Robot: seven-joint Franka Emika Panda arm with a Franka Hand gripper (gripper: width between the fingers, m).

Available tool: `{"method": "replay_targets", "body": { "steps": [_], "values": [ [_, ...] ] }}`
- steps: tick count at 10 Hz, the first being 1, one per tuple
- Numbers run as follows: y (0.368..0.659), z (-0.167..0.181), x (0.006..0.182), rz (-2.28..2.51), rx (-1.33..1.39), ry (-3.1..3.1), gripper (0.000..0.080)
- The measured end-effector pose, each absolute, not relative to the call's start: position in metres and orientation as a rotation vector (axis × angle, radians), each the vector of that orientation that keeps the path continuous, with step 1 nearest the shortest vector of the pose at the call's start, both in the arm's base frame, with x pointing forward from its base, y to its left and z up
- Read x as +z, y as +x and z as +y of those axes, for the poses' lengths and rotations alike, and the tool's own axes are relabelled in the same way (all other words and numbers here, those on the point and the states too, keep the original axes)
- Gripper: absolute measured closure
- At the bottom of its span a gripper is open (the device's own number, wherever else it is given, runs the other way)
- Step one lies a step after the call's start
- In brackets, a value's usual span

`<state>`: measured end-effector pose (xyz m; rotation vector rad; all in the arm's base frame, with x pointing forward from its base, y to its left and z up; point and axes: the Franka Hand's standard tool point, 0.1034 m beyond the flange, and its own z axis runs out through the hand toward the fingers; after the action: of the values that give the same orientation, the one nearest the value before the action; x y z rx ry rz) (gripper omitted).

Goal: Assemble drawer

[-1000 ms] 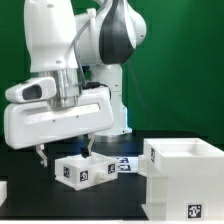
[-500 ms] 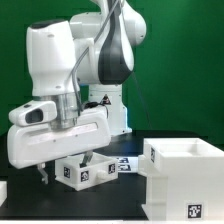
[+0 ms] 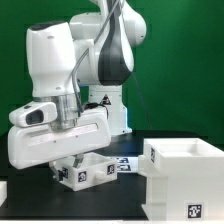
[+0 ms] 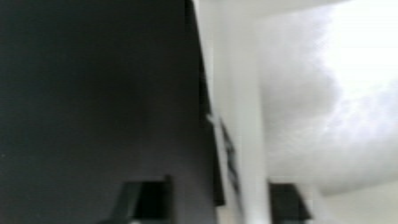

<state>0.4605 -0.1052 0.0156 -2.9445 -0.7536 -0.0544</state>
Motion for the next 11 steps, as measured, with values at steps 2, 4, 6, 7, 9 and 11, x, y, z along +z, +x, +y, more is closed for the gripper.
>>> {"method": "replay_targets", "body": {
  "steps": [2,4,6,7,9,11],
  "values": [
    [0.461,-0.106,0.016,-0.727,-0.055,-2.951,0.0762],
    [0.471,-0.126,0.026,-0.494,-0.114,-3.019,0.0762],
    [0.455,-0.126,0.025,0.266,-0.124,-3.024,0.0762],
    [0.452,-0.119,0.024,0.372,-0.081,-2.994,0.0762],
    [0.452,-0.118,0.023,0.533,-0.077,-2.961,0.0761],
    [0.453,-0.117,0.023,0.738,-0.066,-2.905,0.0761]
  ]
}}
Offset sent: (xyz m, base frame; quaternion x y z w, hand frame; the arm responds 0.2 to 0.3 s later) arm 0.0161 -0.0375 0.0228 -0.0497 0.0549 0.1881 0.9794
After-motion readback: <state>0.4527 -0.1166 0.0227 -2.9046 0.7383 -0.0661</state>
